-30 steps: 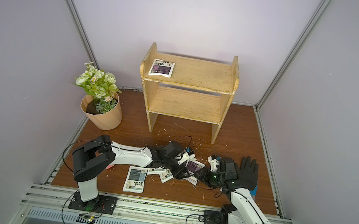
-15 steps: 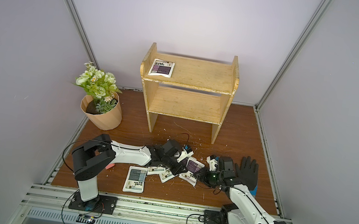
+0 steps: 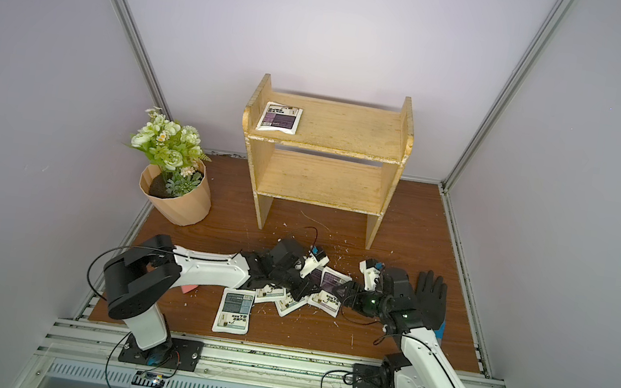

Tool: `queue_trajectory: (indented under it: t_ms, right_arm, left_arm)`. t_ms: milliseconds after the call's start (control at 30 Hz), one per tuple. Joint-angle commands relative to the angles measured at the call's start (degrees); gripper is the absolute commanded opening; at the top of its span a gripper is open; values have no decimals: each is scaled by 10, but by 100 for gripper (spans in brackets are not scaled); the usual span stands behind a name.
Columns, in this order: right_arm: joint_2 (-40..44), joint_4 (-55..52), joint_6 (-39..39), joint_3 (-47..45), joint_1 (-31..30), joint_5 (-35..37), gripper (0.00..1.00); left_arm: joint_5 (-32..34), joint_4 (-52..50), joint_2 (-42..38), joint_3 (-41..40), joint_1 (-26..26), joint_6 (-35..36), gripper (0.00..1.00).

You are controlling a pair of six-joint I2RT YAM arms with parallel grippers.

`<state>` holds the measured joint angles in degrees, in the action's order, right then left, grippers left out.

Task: Place the bagged coffee beans on the shelf by color
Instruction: Pick up the bagged coffee beans at the center of the board.

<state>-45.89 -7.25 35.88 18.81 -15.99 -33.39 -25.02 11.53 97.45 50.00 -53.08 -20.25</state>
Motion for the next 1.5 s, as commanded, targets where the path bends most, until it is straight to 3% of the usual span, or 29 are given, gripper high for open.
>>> queue_trajectory:
  t_ms: [0,400,633,967,1467]
  right_arm:
    - [25,0,-1,33,-1,18,65]
    - [77,110,62,31,-1,-16,64]
    - [86,186,106,20,-1,-53,57]
    - [95,232,134,6,-4,-56,57]
    - [44,337,172,20,-35,-51,49]
  left_arm:
    - [-12,25,-43,-2,23,-14,1]
    - [-21,-24,-116,26,41,-2,1]
    - [-33,-4,-125,27,47,-19,1]
    - [-76,55,-157,20,85,-73,1]
    - [-91,73,-160,20,88,-90,1]
